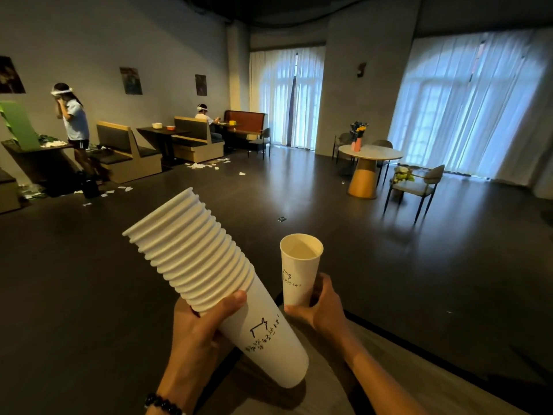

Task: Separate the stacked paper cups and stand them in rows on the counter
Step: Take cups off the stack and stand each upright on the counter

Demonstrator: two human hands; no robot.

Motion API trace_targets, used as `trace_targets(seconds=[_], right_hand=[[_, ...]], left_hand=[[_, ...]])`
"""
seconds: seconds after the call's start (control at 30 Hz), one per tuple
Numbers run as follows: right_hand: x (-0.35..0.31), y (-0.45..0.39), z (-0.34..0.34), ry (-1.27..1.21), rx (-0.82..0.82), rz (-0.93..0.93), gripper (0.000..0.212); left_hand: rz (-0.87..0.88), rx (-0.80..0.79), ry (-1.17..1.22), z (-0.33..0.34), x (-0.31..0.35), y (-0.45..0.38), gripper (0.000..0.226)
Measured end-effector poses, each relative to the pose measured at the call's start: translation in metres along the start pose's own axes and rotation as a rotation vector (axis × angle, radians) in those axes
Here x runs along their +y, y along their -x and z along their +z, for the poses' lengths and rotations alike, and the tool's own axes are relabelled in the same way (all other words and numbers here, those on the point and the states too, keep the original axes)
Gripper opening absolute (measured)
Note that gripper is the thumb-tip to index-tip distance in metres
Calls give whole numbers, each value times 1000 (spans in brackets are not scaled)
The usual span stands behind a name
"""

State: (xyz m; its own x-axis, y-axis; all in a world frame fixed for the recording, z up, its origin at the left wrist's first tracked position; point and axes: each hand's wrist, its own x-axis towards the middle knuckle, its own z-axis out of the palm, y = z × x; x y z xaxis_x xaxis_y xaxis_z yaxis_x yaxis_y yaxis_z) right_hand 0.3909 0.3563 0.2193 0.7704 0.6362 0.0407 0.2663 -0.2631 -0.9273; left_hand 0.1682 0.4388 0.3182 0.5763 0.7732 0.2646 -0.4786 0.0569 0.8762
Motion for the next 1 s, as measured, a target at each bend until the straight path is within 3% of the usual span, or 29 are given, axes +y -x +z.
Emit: trace_targets(seconds=[0.07, 0.13, 0.23, 0.3, 0.43, 0.47, 0.53, 0.63, 0.77, 0.87, 1.0], right_hand=[[-1, 9, -9, 51, 67, 64, 94], [-10, 22, -18, 33, 111, 155, 68], [-31, 46, -41, -267, -173, 290, 58], [-42, 65, -52, -384, -401, 303, 66], [-68, 105, -73, -351, -560, 214, 102], [-75, 112, -78, -309, -588, 191, 102], [-90, 127, -85, -200, -634, 149, 82], [-97, 135, -85, -38, -583, 77, 75], [-77, 144, -77, 138, -459, -65, 79], [-57, 149, -75, 177, -295, -97, 83], [-31, 147, -79, 217, -75, -75, 90]], left_hand=[[-12, -54, 4, 10, 6, 3, 58], [-37, -101, 17, 19, 11, 6, 83], [-107, -151, 12, 36, 16, 16, 106], [-134, -166, 20, 45, 15, 22, 106], [-132, -173, 32, 63, 14, 36, 97], [-126, -174, 36, 66, 13, 38, 94], [-115, -168, 51, 67, 15, 44, 79], [-102, -143, 39, 64, 19, 51, 67], [-92, -47, -27, 55, 22, 62, 77], [-72, -23, 55, 44, 33, 58, 88], [34, 48, 148, 35, 55, 46, 60]])
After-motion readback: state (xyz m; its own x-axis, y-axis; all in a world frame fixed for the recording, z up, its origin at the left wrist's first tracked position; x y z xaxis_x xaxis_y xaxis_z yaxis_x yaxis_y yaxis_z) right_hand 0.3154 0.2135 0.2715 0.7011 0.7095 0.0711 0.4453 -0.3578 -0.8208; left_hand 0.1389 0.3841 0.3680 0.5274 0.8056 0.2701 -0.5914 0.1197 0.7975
